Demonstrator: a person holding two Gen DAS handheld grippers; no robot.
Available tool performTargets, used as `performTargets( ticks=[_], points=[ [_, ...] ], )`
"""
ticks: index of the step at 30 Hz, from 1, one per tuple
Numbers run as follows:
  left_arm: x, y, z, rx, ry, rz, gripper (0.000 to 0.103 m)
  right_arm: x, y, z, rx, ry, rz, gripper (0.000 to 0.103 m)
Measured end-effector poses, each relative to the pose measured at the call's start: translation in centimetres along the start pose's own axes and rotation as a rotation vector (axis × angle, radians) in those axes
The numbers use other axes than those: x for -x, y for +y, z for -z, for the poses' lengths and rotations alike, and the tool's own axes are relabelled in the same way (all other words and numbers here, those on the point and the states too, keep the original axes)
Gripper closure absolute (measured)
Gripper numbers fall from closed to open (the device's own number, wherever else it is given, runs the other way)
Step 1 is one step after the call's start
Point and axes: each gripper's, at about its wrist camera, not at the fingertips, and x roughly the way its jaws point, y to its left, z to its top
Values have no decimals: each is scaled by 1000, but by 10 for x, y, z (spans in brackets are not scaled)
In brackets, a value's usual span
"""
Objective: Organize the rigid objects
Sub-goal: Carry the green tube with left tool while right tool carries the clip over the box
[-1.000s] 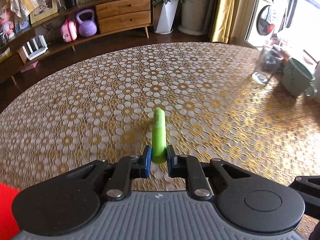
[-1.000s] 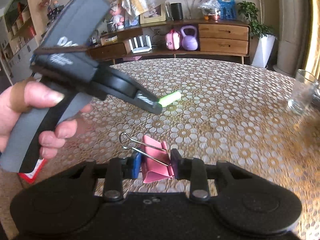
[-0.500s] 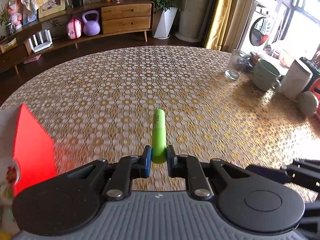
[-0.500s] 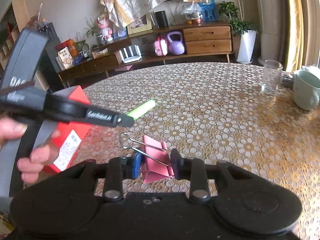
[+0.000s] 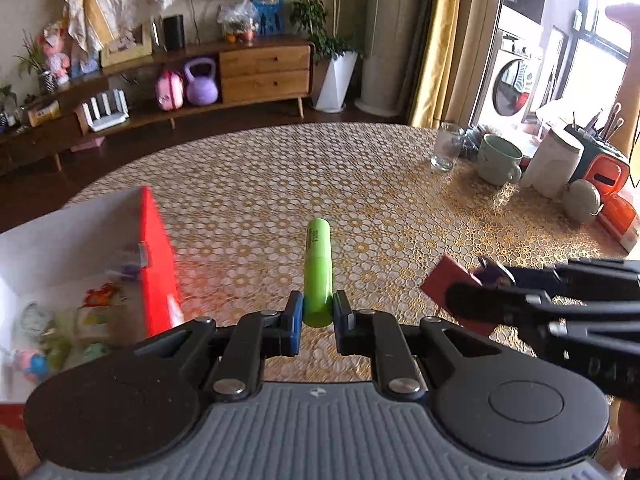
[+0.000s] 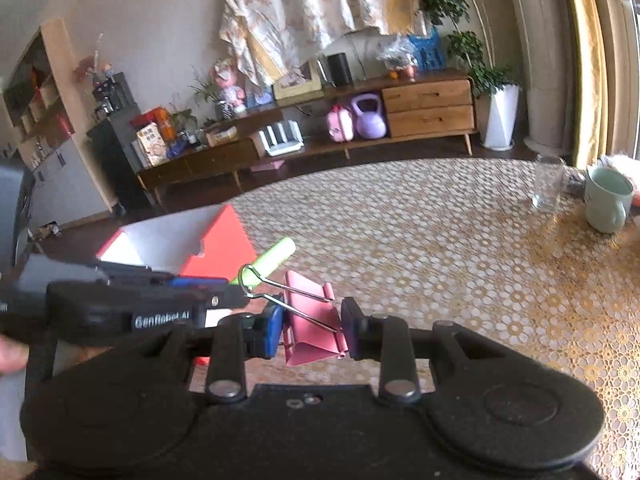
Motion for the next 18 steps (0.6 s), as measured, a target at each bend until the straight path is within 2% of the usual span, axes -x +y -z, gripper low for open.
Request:
performTargets(
  ticks=[8,18],
  points=[
    [42,34,13,29,-42,-33,88,3,48,-9,50,-18,-26,73],
    [81,97,28,93,-75,-87,88,-14,116,-16,122,-16,-78,73]
  ],
)
